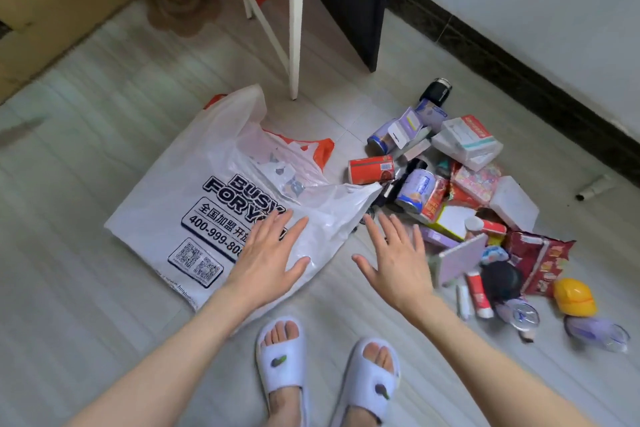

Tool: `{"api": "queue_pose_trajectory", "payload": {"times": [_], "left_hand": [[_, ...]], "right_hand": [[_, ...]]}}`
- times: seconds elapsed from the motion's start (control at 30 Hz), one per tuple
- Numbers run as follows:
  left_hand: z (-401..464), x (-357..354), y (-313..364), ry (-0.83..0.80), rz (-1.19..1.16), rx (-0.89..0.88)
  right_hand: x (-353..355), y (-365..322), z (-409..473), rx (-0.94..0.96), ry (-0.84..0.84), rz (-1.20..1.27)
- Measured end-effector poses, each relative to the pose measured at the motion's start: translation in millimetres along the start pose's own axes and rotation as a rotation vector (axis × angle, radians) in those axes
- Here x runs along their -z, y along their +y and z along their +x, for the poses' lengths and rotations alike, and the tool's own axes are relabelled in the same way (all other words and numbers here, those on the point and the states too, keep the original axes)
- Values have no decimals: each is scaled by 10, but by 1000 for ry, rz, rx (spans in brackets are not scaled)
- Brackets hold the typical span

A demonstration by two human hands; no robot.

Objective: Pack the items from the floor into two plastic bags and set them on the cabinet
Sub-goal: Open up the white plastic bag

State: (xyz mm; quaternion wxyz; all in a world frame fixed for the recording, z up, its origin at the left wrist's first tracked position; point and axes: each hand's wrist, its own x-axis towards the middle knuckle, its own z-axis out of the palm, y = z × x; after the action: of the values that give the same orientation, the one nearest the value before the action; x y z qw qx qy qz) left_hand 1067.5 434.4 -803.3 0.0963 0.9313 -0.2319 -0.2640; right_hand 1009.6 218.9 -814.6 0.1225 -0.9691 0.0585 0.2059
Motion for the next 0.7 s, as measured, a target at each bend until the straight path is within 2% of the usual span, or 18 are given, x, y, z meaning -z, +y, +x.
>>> {"api": "queue_pose_trajectory", "payload": {"times": [0.17, 0.23, 0.33, 0.4, 0.5, 0.57, 0.7], "left_hand": [[864, -976, -346, -76, 46, -165], [1246, -1147, -477, -113, 105, -191], [1570, -1235, -566, -154, 177, -190], [1581, -1185, -557, -124, 166, -200], [1363, -915, -547, -55, 30, -181], [1125, -662, -529, 22, -10, -214], [596, -74, -386, 303, -142, -143]], "right_hand": [[-799, 182, 872, 240, 257, -50], [-964, 272, 1187, 272, 209, -134], [-1144, 382, 1505, 207, 52, -187], [-1155, 400, 1531, 258, 49, -203], [-941, 346, 1374, 362, 206, -174], [-652, 233, 1176, 376, 373, -151], [36, -167, 650, 325, 728, -24]]}}
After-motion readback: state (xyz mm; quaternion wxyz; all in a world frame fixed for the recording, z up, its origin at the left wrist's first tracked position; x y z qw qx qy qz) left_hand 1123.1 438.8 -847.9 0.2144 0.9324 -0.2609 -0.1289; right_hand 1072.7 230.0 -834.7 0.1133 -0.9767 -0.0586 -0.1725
